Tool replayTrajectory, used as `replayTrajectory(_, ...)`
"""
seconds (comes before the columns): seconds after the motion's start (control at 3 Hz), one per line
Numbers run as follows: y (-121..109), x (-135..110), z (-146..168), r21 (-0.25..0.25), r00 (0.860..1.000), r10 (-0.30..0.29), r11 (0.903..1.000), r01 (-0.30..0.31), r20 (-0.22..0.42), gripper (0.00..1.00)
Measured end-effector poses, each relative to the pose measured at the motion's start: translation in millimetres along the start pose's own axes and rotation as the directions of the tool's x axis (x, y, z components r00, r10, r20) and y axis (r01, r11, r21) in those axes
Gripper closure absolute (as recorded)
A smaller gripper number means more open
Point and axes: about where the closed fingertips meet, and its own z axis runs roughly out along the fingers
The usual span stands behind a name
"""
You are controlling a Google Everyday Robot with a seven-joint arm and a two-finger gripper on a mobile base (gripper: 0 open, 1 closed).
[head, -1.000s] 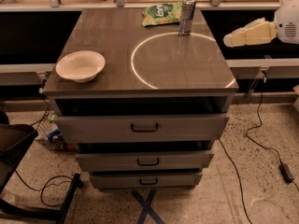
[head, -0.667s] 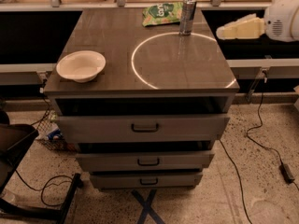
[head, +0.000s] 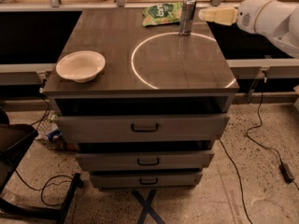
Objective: Move redbull can near paper bowl
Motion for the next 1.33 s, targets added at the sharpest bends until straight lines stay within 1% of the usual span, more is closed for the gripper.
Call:
replayTrajectory(0.33, -11.8, 1.9, 39.6, -0.006, 0.999, 0.038, 0.9993, -0.037, 0.036, 0.0)
replayTrajectory(0.67, -17.2, 5.5, 70.5, -0.005, 0.999, 0.035, 0.9994, -0.035, 0.021, 0.0)
replayTrajectory(1.0, -18.0, 11.2, 98.6, 0.016, 1.0, 0.007, 0.9999, -0.007, -0.019, 0.0)
replayTrajectory(1.33, -13.6, 15.5, 126.4, 0.019, 1.0, 0.013, 0.9997, -0.013, -0.017, 0.0)
